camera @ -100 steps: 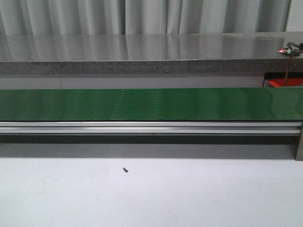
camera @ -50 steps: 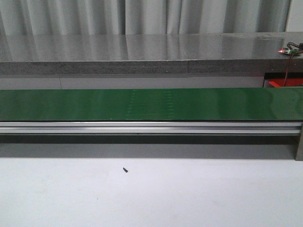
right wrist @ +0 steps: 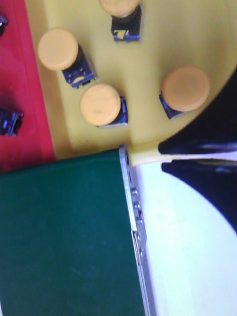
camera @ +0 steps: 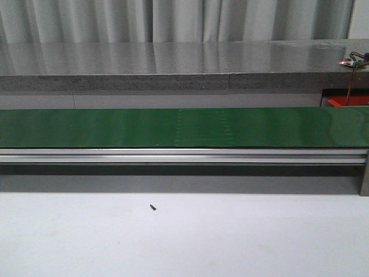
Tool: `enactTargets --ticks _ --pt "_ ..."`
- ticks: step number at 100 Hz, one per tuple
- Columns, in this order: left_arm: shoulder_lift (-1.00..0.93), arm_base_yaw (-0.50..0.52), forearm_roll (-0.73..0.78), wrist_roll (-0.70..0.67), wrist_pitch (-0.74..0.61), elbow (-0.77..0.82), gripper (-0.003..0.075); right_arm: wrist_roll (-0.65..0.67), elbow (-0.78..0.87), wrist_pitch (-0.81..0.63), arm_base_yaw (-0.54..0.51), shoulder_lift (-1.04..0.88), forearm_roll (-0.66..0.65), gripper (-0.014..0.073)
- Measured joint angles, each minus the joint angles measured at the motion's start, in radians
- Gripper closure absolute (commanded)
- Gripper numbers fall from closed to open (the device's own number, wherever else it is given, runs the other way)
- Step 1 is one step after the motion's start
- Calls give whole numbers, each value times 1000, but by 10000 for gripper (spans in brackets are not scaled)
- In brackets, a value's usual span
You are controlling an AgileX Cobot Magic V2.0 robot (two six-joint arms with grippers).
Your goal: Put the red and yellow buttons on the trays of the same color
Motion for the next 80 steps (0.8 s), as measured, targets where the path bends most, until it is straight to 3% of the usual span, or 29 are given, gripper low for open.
enactTargets --ticks 35,80 --pt "0 0 0 0 0 0 740 -19 16 -16 136 -154 2 661" --pt "-14 0 0 0 0 0 740 -27 234 -172 146 -427 2 661"
